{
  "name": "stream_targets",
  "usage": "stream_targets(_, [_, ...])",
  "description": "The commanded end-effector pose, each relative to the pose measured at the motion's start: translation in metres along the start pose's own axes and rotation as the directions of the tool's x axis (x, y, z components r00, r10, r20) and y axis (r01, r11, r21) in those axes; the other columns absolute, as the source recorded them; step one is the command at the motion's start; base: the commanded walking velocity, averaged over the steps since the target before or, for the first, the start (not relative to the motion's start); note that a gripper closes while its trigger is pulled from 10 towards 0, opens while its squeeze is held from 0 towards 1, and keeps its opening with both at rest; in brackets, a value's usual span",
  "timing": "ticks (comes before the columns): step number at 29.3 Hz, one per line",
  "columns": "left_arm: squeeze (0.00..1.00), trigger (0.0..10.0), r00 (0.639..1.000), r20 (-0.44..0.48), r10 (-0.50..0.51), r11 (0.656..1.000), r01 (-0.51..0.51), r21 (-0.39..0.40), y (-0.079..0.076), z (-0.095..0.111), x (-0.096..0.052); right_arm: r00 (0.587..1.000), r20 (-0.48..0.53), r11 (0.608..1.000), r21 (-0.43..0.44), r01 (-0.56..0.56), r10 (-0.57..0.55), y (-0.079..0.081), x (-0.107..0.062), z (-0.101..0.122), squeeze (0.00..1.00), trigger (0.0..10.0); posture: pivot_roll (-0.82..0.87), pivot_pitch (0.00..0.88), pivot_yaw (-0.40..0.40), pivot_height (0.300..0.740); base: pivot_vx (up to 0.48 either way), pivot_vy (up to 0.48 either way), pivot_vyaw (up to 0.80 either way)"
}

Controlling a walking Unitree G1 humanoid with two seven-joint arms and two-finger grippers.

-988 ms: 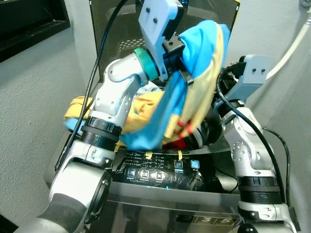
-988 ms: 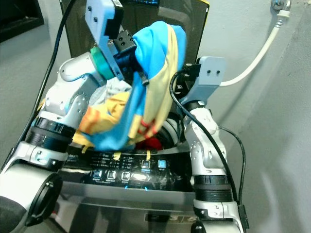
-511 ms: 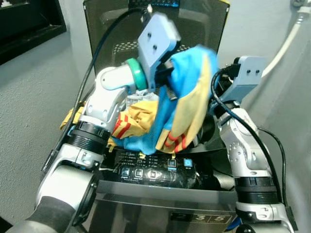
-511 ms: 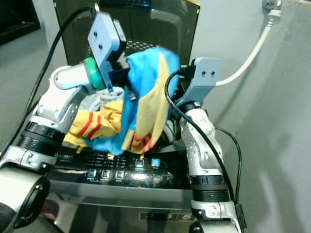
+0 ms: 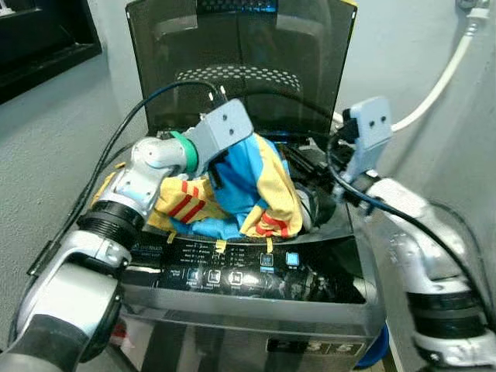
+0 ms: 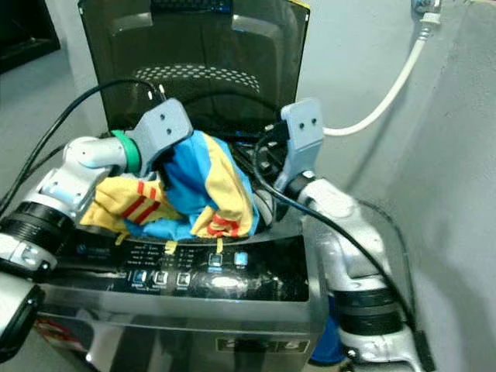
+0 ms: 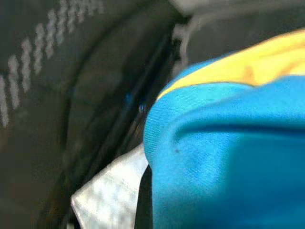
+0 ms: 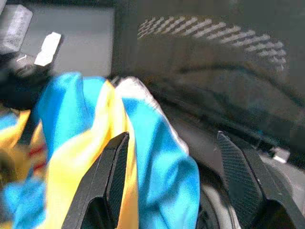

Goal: Clothes washing

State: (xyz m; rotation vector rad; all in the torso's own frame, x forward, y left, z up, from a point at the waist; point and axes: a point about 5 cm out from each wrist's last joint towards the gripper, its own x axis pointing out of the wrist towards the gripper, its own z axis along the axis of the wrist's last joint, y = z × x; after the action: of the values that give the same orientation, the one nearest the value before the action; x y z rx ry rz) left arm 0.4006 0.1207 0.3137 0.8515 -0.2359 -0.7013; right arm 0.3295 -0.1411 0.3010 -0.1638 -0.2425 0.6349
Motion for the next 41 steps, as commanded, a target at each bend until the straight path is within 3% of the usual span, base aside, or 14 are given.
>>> stream_targets(1, [0.00, 10.0, 0.999, -0.049, -0.015, 1.000, 0.016, 0.020, -0.002, -0.012, -0.003, 0.994, -0.019, 0.994, 0.001, -0.111, 0.111, 0.014, -0.002, 0.000, 0.00, 10.0, 0.07, 0.032, 0.074, 0.740, 0.000, 0.000, 0.00])
stream_targets(3, [0.00, 10.0, 0.999, -0.045, -0.019, 0.999, 0.020, 0.026, -0.006, -0.019, -0.004, 0.951, -0.027, 0.951, 0.007, -0.309, 0.309, 0.031, -0.016, 0.004, 0.00, 10.0, 0.07, 0.028, 0.075, 0.740, 0.000, 0.000, 0.00])
stream_targets(7, [0.00, 10.0, 1.000, -0.003, -0.022, 1.000, 0.022, -0.010, -0.010, -0.017, -0.002, 0.912, -0.024, 0.912, 0.032, -0.409, 0.409, 0.040, -0.023, 0.006, 0.00, 10.0, 0.07, 0.026, 0.075, 0.740, 0.000, 0.000, 0.00])
stream_targets(9, [0.00, 10.0, 0.997, 0.065, -0.031, 0.995, 0.037, -0.094, -0.015, -0.014, 0.002, 0.872, -0.045, 0.873, 0.053, -0.485, 0.487, 0.050, -0.029, 0.004, 0.00, 10.0, 0.06, 0.018, 0.075, 0.740, 0.000, 0.000, 0.00])
stream_targets(13, [0.00, 10.0, 0.989, 0.148, -0.019, 0.983, 0.046, -0.177, -0.018, -0.008, 0.008, 0.857, -0.066, 0.859, 0.063, -0.508, 0.511, 0.056, -0.032, 0.000, 0.00, 10.0, 0.06, 0.015, 0.080, 0.740, 0.000, 0.000, 0.00])
stream_targets(17, [0.00, 10.0, 0.989, 0.149, 0.022, 0.982, 0.006, -0.187, -0.014, -0.006, 0.011, 0.853, -0.074, 0.856, 0.071, -0.513, 0.517, 0.059, -0.033, -0.001, 0.00, 10.0, 0.06, 0.019, 0.087, 0.740, 0.000, 0.000, 0.00])
stream_targets(18, [1.00, 10.0, 0.991, 0.132, 0.020, 0.979, 0.007, -0.204, -0.011, -0.007, 0.011, 0.848, -0.082, 0.852, 0.075, -0.519, 0.523, 0.061, -0.034, -0.001, 0.00, 10.0, 0.06, 0.029, 0.092, 0.740, 0.000, 0.000, 0.00])
stream_targets(25, [1.00, 10.0, 0.991, 0.132, -0.002, 0.969, 0.034, -0.244, -0.008, -0.008, 0.011, 0.837, -0.101, 0.843, 0.084, -0.531, 0.537, 0.063, -0.037, 0.000, 0.00, 10.0, 0.06, 0.029, 0.092, 0.740, 0.000, 0.000, 0.00])
stream_targets(29, [1.00, 10.0, 0.976, 0.218, 0.018, 0.944, 0.055, -0.326, 0.003, -0.003, 0.004, 0.875, -0.086, 0.878, 0.087, -0.470, 0.477, 0.060, -0.034, 0.001, 0.00, 10.0, 0.07, 0.064, 0.099, 0.740, 0.000, 0.000, 0.00])
stream_targets(32, [1.00, 10.0, 0.977, 0.209, 0.040, 0.947, 0.030, -0.319, 0.007, -0.003, 0.002, 0.890, -0.078, 0.893, 0.086, -0.442, 0.449, 0.057, -0.031, 0.001, 0.00, 10.0, 0.08, 0.072, 0.100, 0.740, 0.000, 0.000, 0.00])
stream_targets(36, [0.95, 10.0, 0.977, 0.169, 0.130, 0.964, -0.085, -0.253, 0.021, 0.001, -0.001, 0.923, -0.074, 0.925, 0.079, -0.372, 0.377, 0.050, -0.025, 0.001, 0.00, 10.0, 0.08, 0.082, 0.103, 0.740, 0.000, 0.000, 0.00])
stream_targets(37, [0.00, 10.0, 0.972, 0.176, 0.155, 0.964, -0.110, -0.241, 0.030, 0.006, -0.004, 0.928, -0.072, 0.929, 0.082, -0.360, 0.366, 0.049, -0.024, 0.001, 0.00, 10.0, 0.08, 0.089, 0.104, 0.740, 0.000, 0.000, 0.00])
stream_targets(39, [0.00, 10.0, 0.972, 0.181, 0.147, 0.966, -0.103, -0.236, 0.033, 0.009, -0.005, 0.927, -0.073, 0.929, 0.084, -0.361, 0.367, 0.050, -0.025, 0.002, 0.00, 10.0, 0.08, 0.089, 0.104, 0.740, 0.000, 0.000, 0.00])
stream_targets(41, [0.00, 10.0, 0.982, 0.182, 0.053, 0.958, 0.002, -0.286, 0.029, 0.006, -0.005, 0.924, -0.076, 0.926, 0.087, -0.367, 0.374, 0.051, -0.025, 0.001, 0.00, 10.0, 0.08, 0.096, 0.104, 0.740, 0.000, 0.000, 0.00])
